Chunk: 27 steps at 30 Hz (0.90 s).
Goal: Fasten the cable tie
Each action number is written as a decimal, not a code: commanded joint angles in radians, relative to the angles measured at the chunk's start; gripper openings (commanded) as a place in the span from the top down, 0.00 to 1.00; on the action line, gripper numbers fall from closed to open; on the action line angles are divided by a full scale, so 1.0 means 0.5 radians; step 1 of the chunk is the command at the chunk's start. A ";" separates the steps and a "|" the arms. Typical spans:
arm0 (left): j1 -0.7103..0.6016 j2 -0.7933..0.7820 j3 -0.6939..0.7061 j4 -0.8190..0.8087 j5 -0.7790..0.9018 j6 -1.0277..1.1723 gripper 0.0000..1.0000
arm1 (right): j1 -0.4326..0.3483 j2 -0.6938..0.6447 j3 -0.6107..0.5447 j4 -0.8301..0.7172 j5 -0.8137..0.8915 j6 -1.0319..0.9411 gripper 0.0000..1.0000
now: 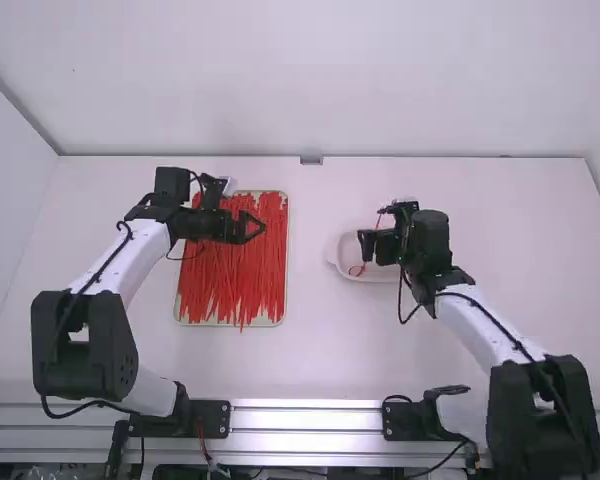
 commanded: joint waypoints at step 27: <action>-0.018 -0.655 0.066 -0.179 -0.506 -0.069 0.01 | 0.000 -0.553 0.052 -0.264 0.281 -0.071 0.02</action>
